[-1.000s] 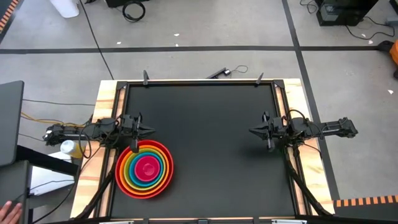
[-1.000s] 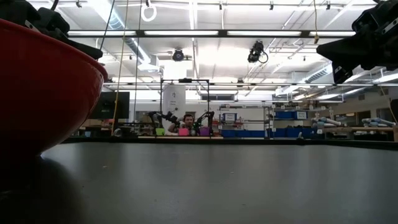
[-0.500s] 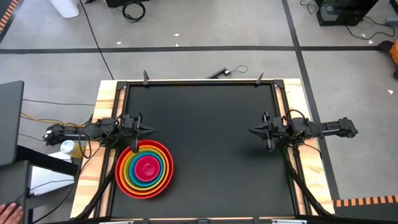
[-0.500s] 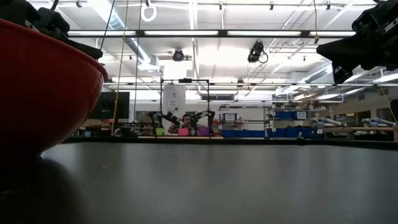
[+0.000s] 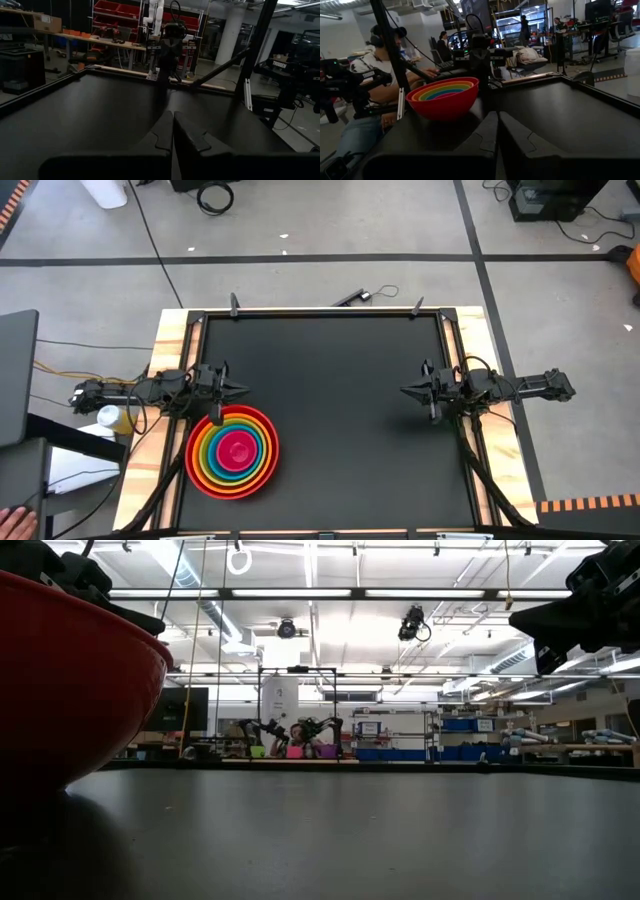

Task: Nest bowls inside each other
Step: Return to Home Position

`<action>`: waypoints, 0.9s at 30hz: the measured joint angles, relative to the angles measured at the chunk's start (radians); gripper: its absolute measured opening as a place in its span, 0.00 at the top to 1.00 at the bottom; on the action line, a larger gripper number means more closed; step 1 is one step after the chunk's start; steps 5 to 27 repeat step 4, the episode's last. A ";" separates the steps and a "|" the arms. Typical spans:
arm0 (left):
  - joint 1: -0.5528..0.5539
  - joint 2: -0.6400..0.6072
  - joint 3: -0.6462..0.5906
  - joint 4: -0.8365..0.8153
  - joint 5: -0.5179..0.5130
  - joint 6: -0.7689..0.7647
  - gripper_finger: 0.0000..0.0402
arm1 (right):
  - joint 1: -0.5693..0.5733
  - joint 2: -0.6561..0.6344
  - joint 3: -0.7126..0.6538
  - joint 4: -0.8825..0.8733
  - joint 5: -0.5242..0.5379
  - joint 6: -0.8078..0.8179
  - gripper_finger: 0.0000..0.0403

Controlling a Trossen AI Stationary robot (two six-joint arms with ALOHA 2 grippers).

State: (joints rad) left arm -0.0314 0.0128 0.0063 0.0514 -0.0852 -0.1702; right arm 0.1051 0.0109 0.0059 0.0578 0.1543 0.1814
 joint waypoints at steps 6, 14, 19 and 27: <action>0.000 0.000 0.000 0.000 0.000 0.000 0.95 | 0.000 0.000 0.000 0.000 0.000 0.000 0.94; 0.000 0.000 0.000 0.000 0.000 0.000 0.95 | 0.000 0.000 0.000 0.000 0.000 0.000 0.94; 0.000 0.000 0.000 0.000 0.000 0.000 0.95 | 0.000 0.000 0.000 0.000 0.000 0.000 0.94; 0.000 0.000 0.000 0.000 0.000 0.000 0.95 | 0.000 0.000 0.000 0.000 0.000 0.000 0.94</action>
